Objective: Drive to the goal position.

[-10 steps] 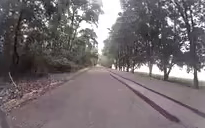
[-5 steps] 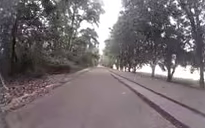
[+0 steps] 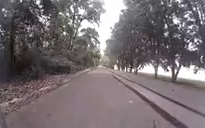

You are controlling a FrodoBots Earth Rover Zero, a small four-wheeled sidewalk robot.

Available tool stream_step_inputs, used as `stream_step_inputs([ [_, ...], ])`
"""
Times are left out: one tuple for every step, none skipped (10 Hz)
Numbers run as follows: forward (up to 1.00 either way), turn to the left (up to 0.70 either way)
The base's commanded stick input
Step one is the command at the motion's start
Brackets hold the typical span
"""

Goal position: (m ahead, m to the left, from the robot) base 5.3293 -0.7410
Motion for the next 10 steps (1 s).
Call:
stream_step_inputs([
  [0.7, 0.0],
  [0.33, 0.0],
  [0.07, 0.0],
  [0.07, 0.0],
  [0.07, 0.0],
  [0.07, 0.0],
  [0.07, 0.0],
  [0.07, 0.0],
  [0.07, 0.0],
  [0.07, 0.0],
])
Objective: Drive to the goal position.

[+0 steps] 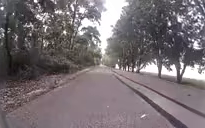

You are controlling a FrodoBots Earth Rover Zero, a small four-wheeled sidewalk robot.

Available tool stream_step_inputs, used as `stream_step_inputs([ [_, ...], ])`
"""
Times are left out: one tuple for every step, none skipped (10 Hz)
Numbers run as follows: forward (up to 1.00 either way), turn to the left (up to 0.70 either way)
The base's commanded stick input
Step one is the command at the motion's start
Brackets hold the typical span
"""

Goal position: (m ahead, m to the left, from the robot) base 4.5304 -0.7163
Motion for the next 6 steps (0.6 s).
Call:
stream_step_inputs([
  [0.07, 0.0],
  [0.07, 0.0],
  [0.07, 0.0],
  [0.07, 0.0],
  [0.07, 0.0],
  [0.07, 0.0],
])
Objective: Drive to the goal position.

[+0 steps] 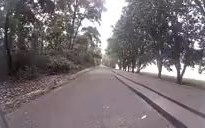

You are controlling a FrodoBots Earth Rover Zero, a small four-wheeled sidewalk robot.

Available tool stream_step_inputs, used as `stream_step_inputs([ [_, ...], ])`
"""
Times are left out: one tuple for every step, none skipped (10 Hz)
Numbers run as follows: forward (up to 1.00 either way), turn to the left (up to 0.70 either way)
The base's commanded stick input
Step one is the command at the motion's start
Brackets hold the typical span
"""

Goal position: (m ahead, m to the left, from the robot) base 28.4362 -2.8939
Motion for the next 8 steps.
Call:
stream_step_inputs([
  [0.07, 0.0],
  [0.07, 0.0],
  [0.07, 0.0],
  [0.07, 0.0],
  [0.07, 0.0],
  [0.07, 0.0],
  [0.07, 0.0],
  [0.07, 0.0],
])
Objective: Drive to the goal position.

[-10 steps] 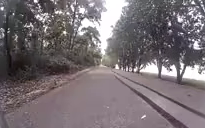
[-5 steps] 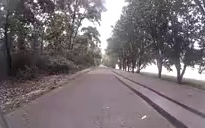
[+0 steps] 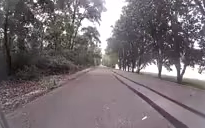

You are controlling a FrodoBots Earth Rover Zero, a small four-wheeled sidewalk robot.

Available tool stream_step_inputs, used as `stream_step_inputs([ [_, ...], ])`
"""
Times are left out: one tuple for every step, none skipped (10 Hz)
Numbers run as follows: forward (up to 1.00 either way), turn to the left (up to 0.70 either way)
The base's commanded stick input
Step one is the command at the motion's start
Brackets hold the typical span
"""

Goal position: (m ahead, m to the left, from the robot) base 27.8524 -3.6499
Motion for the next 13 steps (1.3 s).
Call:
stream_step_inputs([
  [0.07, 0.0],
  [0.07, 0.0],
  [0.07, 0.0],
  [0.07, 0.0],
  [0.07, 0.0],
  [0.07, 0.0],
  [0.07, 0.0],
  [0.07, 0.0],
  [0.07, 0.0],
  [0.07, 0.0],
  [0.07, 0.0],
  [0.07, 0.0],
  [0.07, 0.0],
])
